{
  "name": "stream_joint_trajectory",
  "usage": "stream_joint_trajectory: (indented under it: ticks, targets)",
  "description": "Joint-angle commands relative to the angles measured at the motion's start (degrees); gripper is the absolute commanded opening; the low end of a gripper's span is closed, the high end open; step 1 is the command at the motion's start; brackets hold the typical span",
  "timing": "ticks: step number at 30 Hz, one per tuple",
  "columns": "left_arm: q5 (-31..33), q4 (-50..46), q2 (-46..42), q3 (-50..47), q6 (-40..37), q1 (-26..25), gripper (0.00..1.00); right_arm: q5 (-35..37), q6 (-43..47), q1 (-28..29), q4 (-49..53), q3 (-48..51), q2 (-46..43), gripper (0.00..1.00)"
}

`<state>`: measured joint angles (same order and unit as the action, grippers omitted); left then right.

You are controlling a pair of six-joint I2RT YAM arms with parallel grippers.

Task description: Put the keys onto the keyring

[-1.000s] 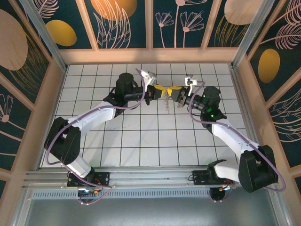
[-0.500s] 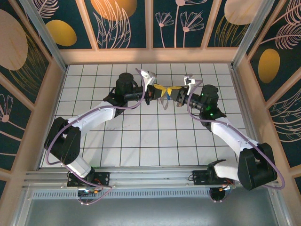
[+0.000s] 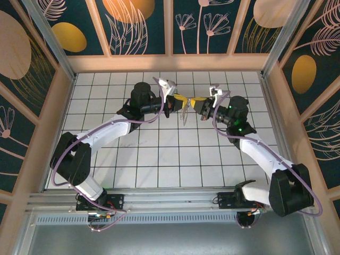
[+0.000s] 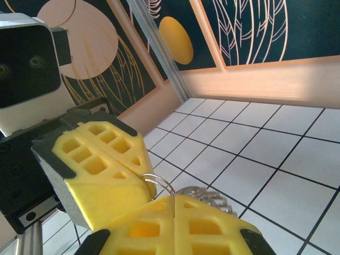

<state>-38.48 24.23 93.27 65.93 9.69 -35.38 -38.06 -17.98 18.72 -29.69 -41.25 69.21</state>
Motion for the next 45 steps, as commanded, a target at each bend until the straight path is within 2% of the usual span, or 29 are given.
stream_joint_trajectory:
  ticks: [1,19,31,38,45]
  targets:
    - [-0.29,5.29,-1.35,-0.54,1.25,-0.39,0.00,-0.53,-0.19,-1.15,-0.30,1.33,-1.66,0.00]
    - [0.86,12.18,-0.64,-1.81,5.29,-0.38,0.00,-11.42,-2.84,-1.35,-3.57,2.52,1.60,0.00]
    - [2.21,17.84,0.68,-2.30,9.07,-0.35,0.00,-12.57,-5.31,-1.49,-6.51,2.93,3.14,0.00]
    - [3.82,19.70,0.68,-2.91,9.95,-0.39,0.00,-12.89,-7.15,-3.64,-8.09,4.05,1.88,0.00]
    - [2.81,22.60,1.82,-2.57,12.61,-0.32,0.00,-14.49,-9.52,-3.67,-11.07,4.23,3.19,0.00]
